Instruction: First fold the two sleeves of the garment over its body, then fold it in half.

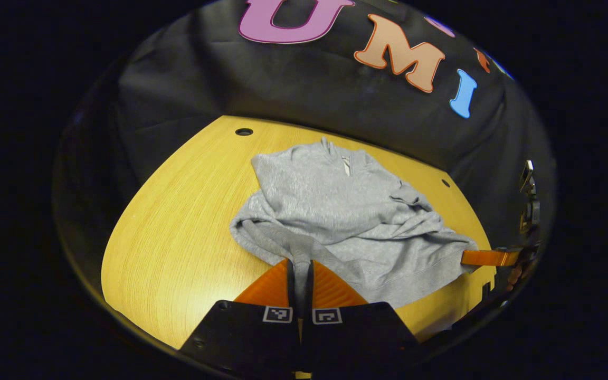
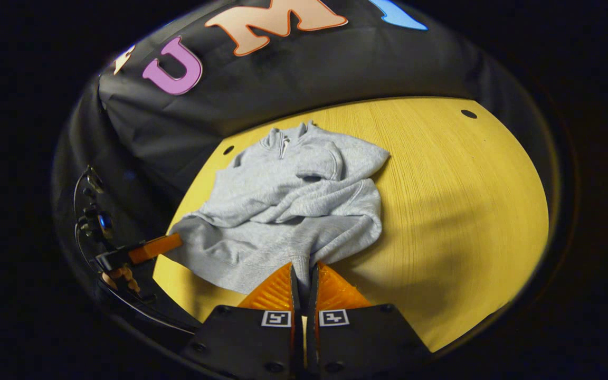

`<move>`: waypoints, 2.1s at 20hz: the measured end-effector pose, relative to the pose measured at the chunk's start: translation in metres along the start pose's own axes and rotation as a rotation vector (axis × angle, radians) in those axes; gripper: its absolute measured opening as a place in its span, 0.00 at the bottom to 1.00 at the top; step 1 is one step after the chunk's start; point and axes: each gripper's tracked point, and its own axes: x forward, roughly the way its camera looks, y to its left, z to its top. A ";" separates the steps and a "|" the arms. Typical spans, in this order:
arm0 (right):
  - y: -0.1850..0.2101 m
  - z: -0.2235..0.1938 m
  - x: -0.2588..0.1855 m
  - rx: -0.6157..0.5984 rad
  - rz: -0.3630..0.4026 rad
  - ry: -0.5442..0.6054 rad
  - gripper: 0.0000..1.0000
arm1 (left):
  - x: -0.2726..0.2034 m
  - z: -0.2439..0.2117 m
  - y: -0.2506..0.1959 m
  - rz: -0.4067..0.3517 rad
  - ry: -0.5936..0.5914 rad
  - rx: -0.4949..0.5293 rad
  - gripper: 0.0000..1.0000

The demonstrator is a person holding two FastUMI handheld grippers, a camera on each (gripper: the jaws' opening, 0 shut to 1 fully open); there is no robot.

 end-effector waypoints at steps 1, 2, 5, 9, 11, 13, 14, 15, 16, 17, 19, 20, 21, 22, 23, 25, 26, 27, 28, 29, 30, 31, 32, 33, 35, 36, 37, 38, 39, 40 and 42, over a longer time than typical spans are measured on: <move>0.004 0.011 -0.003 0.025 0.013 -0.013 0.05 | -0.002 0.007 -0.001 -0.002 -0.009 -0.006 0.00; 0.007 0.022 -0.003 0.045 0.025 -0.028 0.05 | -0.004 0.013 0.000 -0.002 -0.017 -0.011 0.00; 0.013 0.054 -0.008 0.105 0.061 -0.068 0.05 | -0.001 0.032 0.004 -0.005 -0.034 -0.032 0.00; 0.020 0.084 0.004 0.196 0.097 -0.091 0.05 | 0.007 0.057 0.007 -0.022 -0.049 -0.093 0.00; 0.021 0.097 0.016 0.268 0.111 -0.089 0.05 | 0.017 0.072 0.008 -0.029 -0.054 -0.112 0.02; 0.015 0.109 0.029 0.338 0.116 -0.084 0.05 | 0.029 0.087 0.010 -0.035 -0.056 -0.127 0.00; 0.011 0.114 0.035 0.374 0.117 -0.078 0.05 | 0.035 0.093 0.010 -0.042 -0.052 -0.138 0.00; 0.007 0.119 0.043 0.409 0.115 -0.072 0.05 | 0.044 0.097 0.012 -0.049 -0.043 -0.154 0.00; -0.001 0.121 0.050 0.437 0.108 -0.065 0.05 | 0.052 0.099 0.013 -0.054 -0.023 -0.175 0.00; -0.007 0.122 0.059 0.459 0.098 -0.054 0.05 | 0.060 0.099 0.016 -0.058 -0.006 -0.198 0.00; -0.016 0.117 0.072 0.480 0.072 -0.033 0.05 | 0.076 0.096 0.020 -0.054 0.039 -0.241 0.00; -0.020 0.115 0.079 0.482 0.061 -0.029 0.05 | 0.083 0.093 0.023 -0.044 0.059 -0.252 0.00; -0.022 0.114 0.085 0.480 0.055 -0.027 0.05 | 0.092 0.090 0.025 -0.035 0.078 -0.249 0.00; -0.022 0.115 0.089 0.479 0.048 -0.025 0.07 | 0.098 0.089 0.026 -0.030 0.089 -0.239 0.00; -0.024 0.115 0.094 0.479 0.038 -0.022 0.08 | 0.104 0.089 0.026 -0.025 0.096 -0.229 0.00; -0.029 0.114 0.106 0.488 0.018 -0.016 0.08 | 0.116 0.087 0.029 -0.016 0.111 -0.221 0.00; -0.031 0.114 0.112 0.500 0.012 -0.014 0.12 | 0.121 0.085 0.031 -0.010 0.118 -0.227 0.00; -0.034 0.114 0.116 0.515 0.008 -0.014 0.14 | 0.126 0.083 0.032 -0.006 0.124 -0.242 0.01; -0.034 0.114 0.120 0.525 0.005 -0.014 0.14 | 0.130 0.082 0.033 -0.002 0.130 -0.264 0.02; -0.038 0.114 0.124 0.529 -0.009 -0.021 0.12 | 0.134 0.083 0.034 -0.002 0.132 -0.286 0.04; -0.040 0.113 0.129 0.530 -0.018 -0.022 0.21 | 0.138 0.084 0.035 -0.003 0.132 -0.308 0.05; -0.040 0.112 0.132 0.530 -0.026 -0.017 0.22 | 0.138 0.086 0.038 0.001 0.131 -0.329 0.06; -0.039 0.113 0.134 0.524 -0.036 -0.022 0.24 | 0.139 0.091 0.040 0.011 0.120 -0.337 0.08; -0.039 0.117 0.135 0.512 -0.045 -0.034 0.26 | 0.139 0.096 0.043 0.023 0.102 -0.335 0.11; -0.033 0.134 0.130 0.467 -0.046 -0.096 0.36 | 0.140 0.114 0.048 0.058 0.027 -0.300 0.30; -0.033 0.146 0.125 0.430 -0.058 -0.145 0.55 | 0.140 0.127 0.048 0.064 -0.025 -0.285 0.52; -0.035 0.158 0.127 0.382 -0.074 -0.198 0.74 | 0.136 0.142 0.048 0.077 -0.080 -0.264 0.74; -0.035 0.167 0.114 0.328 -0.101 -0.244 0.93 | 0.130 0.155 0.045 0.082 -0.126 -0.238 0.96; -0.035 0.178 0.105 0.279 -0.117 -0.286 0.92 | 0.127 0.165 0.044 0.089 -0.165 -0.203 0.94; -0.031 0.186 0.093 0.237 -0.127 -0.330 0.98 | 0.119 0.173 0.042 0.099 -0.200 -0.166 0.95; -0.025 0.200 0.071 0.156 -0.148 -0.413 0.98 | 0.099 0.189 0.035 0.119 -0.255 -0.090 0.95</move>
